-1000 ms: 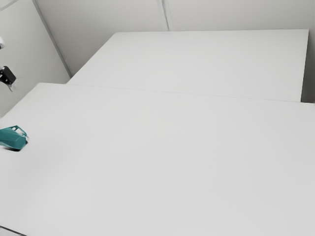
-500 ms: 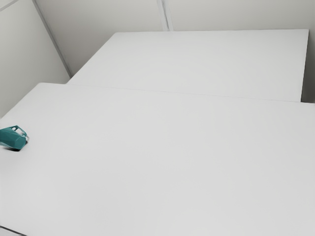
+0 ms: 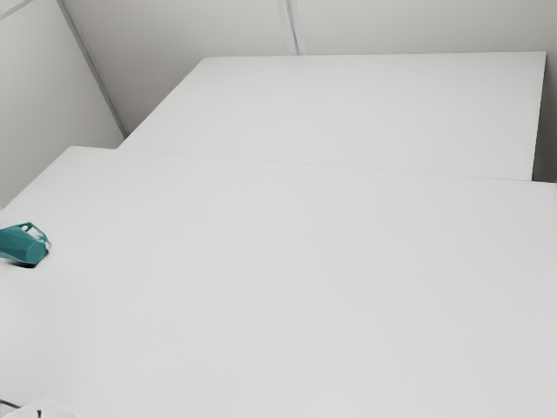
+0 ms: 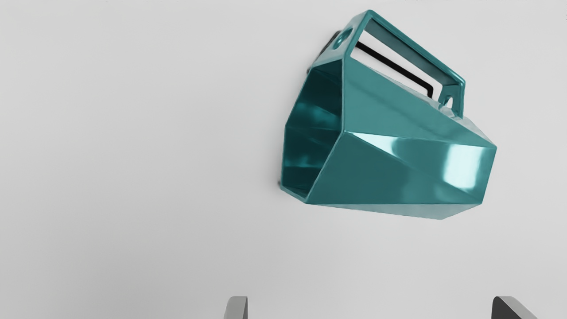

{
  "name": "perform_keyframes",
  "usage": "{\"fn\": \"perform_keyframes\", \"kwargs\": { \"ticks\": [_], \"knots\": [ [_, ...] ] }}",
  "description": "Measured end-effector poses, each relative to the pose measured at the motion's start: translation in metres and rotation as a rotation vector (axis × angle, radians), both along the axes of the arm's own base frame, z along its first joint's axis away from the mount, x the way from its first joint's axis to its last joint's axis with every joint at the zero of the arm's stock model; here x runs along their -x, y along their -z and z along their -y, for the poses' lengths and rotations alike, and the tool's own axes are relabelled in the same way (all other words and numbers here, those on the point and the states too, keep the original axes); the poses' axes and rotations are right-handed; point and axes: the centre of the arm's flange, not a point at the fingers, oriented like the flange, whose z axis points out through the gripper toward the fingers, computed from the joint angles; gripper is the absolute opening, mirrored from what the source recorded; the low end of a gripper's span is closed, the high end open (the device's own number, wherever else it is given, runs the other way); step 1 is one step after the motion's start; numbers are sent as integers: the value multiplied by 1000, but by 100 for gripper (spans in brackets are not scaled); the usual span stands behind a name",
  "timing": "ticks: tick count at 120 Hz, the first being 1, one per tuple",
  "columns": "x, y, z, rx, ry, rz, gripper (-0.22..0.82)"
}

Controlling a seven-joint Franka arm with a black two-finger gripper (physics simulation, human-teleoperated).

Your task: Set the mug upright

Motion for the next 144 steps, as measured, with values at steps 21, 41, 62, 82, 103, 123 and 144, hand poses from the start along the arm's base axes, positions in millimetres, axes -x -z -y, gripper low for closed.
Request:
{"fn": "perform_keyframes", "kwargs": {
  "ticks": [21, 41, 62, 82, 103, 123, 144],
  "knots": [
    [5, 20, -19, 13, 38, 61, 60],
    [-9, 43, -24, 71, 89, 183, 60],
    [-25, 57, -22, 108, 143, 276, 60],
    [-31, 71, -22, 120, 178, 309, 60],
    [-31, 92, -22, 162, 185, 347, 60],
    [-28, 98, -23, 208, 175, 412, 60],
    [-24, 103, -21, 257, 171, 446, 60]
  ]
}}
